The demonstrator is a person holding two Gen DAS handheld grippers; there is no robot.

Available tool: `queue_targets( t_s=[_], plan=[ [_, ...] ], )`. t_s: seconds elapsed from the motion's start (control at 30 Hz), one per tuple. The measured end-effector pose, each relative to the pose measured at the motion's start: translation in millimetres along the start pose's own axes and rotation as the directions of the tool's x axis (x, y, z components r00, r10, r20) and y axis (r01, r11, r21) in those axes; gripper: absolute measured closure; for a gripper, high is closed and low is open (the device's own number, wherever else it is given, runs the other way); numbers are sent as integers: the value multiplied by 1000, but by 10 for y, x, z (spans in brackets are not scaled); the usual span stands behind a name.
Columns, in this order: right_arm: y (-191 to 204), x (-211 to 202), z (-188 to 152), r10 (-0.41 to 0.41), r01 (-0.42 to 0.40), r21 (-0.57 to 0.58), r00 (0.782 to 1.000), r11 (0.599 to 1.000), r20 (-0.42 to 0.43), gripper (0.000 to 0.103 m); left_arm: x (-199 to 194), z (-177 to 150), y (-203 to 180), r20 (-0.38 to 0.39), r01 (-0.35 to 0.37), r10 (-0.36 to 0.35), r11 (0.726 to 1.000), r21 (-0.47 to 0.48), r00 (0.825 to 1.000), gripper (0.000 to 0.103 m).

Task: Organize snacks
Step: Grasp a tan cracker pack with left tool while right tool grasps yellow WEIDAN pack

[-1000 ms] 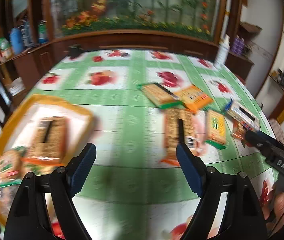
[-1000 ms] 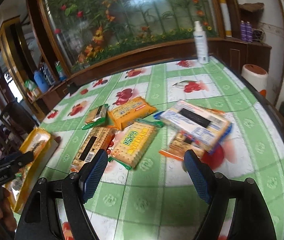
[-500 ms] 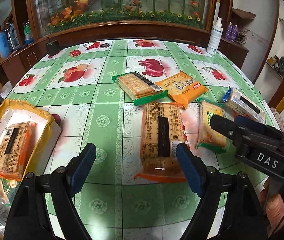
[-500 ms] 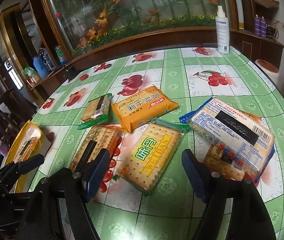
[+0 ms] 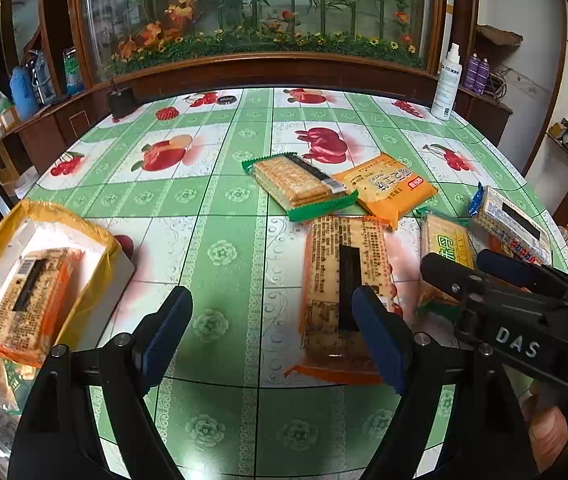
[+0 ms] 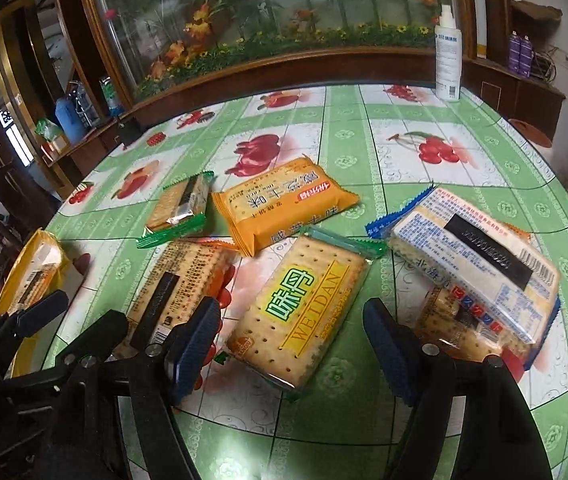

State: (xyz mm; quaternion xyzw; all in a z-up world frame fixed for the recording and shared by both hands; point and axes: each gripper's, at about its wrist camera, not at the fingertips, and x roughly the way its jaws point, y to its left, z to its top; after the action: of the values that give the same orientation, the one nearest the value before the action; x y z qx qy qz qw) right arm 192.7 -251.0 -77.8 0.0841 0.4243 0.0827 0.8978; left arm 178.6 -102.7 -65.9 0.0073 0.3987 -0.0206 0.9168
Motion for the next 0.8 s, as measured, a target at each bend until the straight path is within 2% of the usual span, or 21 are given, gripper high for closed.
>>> queue_targets(
  t_s=[0.17,0.37,0.43,0.5,0.57,0.8],
  plan=[
    [27,125,28,-28,28,13,999,1000,-28,27,61,10,-6,-24,12,-12,1000,0,1000,21],
    [20,239,100,-106,106,-2,993,994,-48,35,197,83,-89,-56,15,-14,1000,20,998,20],
    [52,272,87,-179,176,-61,983,982,-45,39,211,106,-139,-55,20,-19,999,25,998,20],
    [49,258,81,-191,188,-82,981,979,-33,51,230,121,-209,-53,20,-17,999,44,998,20],
    [29,240,80,-221,218,-104,975,971,-22,55,236,134,-273,-42,11,-9,998,65,999,20],
    [-121,107,122,-139,139,-47,990,989,-1,55,344,217,-263,-45,42,-41,999,23,998,20]
  ],
)
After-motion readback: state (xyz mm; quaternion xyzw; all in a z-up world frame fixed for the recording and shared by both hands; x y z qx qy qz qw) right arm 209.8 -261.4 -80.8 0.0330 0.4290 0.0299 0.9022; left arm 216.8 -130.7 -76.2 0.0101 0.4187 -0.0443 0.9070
